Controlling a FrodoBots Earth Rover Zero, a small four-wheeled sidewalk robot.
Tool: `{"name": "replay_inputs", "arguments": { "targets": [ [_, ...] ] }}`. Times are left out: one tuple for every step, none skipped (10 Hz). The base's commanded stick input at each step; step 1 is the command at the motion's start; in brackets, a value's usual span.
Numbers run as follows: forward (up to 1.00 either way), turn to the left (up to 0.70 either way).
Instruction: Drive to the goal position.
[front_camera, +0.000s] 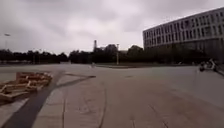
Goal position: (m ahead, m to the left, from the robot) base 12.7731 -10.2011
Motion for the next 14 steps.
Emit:
{"name": "replay_inputs", "arguments": {
  "targets": [
    [0.7,0.0],
    [0.7,0.0],
    [0.7,0.0],
    [0.7,0.0],
    [0.7,0.0],
    [0.7,0.0],
    [0.7,0.0],
    [0.7,0.0],
    [0.7,0.0],
    [0.7,0.35],
    [0.7,0.35],
    [0.7,0.35],
    [0.7,0.35],
    [0.7,0.35]
  ]
}}
